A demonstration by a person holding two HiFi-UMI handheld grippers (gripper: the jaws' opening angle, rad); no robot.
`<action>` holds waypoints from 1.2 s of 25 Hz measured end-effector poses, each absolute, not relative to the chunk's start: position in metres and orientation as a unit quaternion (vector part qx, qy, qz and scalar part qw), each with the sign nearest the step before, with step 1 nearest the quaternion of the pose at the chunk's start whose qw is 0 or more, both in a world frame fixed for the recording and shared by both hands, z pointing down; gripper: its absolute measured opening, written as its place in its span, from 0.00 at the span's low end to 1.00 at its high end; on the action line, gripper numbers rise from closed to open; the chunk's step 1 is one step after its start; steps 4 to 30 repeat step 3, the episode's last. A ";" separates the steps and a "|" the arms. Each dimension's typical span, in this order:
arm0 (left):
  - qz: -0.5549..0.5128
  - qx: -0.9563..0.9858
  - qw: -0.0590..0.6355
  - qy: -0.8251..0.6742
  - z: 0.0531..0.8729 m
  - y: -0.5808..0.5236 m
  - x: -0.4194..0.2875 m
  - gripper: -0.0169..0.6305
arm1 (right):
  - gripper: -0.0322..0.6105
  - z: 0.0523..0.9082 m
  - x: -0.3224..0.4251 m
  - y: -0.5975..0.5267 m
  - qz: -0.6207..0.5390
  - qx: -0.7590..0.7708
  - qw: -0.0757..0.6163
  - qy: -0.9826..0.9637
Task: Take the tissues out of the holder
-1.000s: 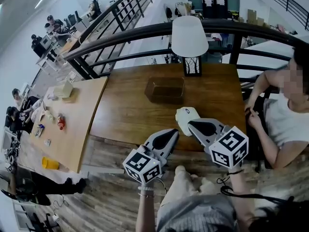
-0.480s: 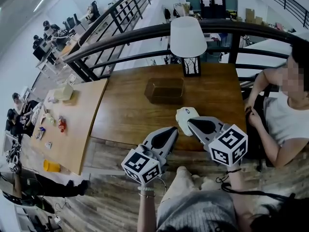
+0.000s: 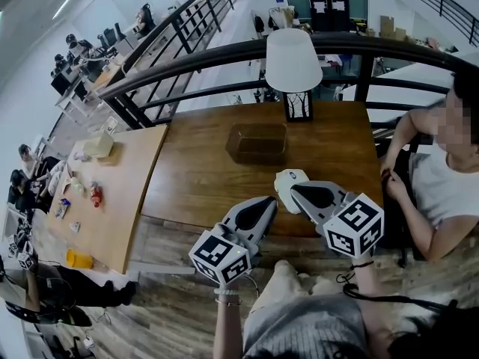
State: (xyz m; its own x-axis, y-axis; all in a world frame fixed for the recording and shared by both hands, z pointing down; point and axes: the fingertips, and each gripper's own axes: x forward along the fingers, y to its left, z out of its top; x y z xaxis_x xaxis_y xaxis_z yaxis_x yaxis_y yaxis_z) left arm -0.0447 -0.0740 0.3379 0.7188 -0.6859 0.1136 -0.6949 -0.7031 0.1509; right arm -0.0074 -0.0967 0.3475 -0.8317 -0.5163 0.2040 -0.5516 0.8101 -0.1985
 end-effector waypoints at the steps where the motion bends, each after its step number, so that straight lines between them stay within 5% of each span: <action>1: 0.024 0.923 0.091 -0.373 0.337 -0.074 -0.045 0.04 | 0.07 0.347 -0.008 -0.097 0.125 0.282 0.070 -0.949; 30: 0.024 0.924 0.091 -0.371 0.335 -0.074 -0.046 0.04 | 0.07 0.345 -0.010 -0.096 0.125 0.283 0.070 -0.948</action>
